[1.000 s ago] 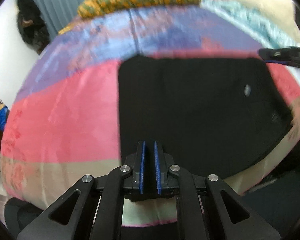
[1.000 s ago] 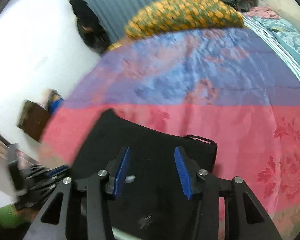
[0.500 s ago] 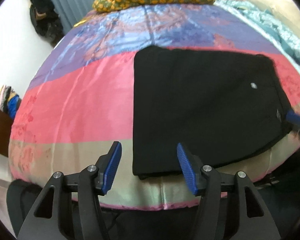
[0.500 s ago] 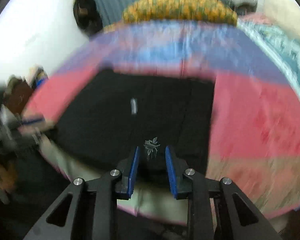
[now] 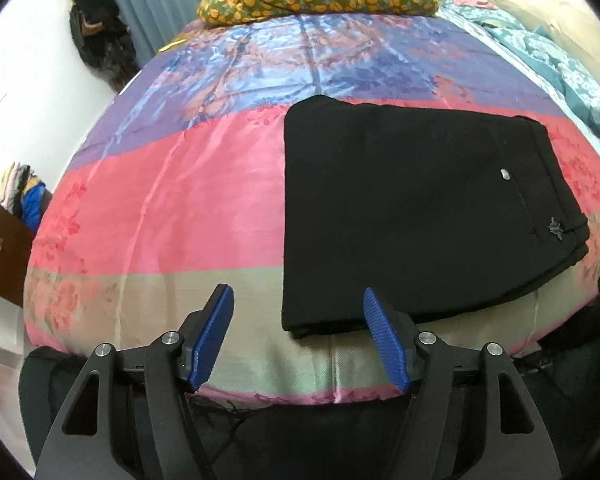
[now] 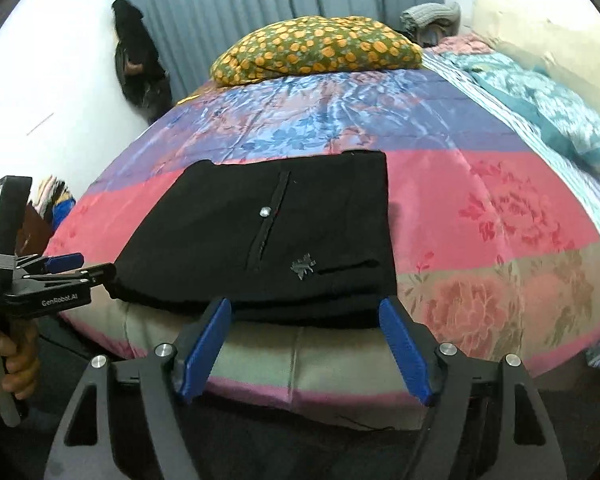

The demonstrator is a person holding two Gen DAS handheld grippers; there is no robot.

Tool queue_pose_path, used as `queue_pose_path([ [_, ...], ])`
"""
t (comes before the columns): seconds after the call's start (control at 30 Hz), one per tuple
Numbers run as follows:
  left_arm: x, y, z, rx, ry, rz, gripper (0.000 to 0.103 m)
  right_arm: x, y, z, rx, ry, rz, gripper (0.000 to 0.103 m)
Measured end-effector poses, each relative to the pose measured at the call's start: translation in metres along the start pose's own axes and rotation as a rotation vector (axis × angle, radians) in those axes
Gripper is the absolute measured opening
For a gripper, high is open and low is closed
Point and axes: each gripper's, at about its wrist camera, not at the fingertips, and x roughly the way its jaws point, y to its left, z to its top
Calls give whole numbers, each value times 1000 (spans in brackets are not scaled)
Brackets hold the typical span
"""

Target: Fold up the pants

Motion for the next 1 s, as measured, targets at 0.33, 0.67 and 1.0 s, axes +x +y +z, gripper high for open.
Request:
queue_pose_path([
  [0.33, 9, 35, -4, -52, 31, -119, 82, -7, -23, 2, 118, -31, 142, 77],
  [0.67, 96, 75, 55, -240, 196, -526, 93, 109, -122, 63, 280, 258, 355, 91],
  [1.0, 87, 16, 73, -108, 203, -553, 20, 136, -84, 68, 231, 318, 528, 39],
])
